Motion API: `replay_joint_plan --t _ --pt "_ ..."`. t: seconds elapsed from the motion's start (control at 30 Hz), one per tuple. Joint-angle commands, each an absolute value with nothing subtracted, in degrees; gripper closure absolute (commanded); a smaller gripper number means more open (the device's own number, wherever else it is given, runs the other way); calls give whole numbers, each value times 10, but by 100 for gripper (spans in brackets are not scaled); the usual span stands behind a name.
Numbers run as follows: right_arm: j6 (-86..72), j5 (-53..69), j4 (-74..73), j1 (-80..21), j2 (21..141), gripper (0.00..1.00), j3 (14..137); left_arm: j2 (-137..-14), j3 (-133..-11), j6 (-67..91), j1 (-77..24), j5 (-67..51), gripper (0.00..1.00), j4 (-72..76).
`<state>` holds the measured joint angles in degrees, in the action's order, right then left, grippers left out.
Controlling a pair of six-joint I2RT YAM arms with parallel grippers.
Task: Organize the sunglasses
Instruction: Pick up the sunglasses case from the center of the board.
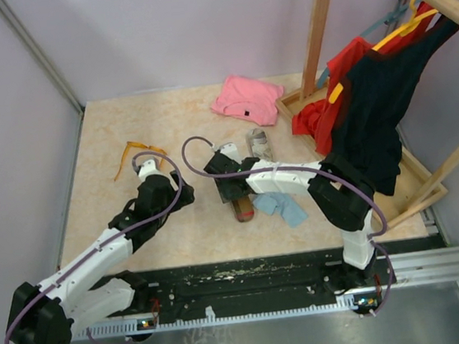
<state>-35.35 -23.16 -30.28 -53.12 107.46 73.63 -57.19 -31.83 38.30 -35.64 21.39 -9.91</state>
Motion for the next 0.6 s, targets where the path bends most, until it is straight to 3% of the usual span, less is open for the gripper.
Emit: replay_joint_plan --t 0.0,0.17,0.37,0.57 --pt "-220 -154 -258 -538 1068 40 750 -558 -312 377 -358 215 16 -97" --pt "-139 -112 -265 -538 1077 35 770 -555 -312 375 -358 223 16 -99" --pt "-138 -123 -271 -538 1075 23 785 -552 -312 373 -358 227 16 -105" --pt "-131 -110 -263 -538 1064 21 776 -546 -310 372 -358 232 16 -108"
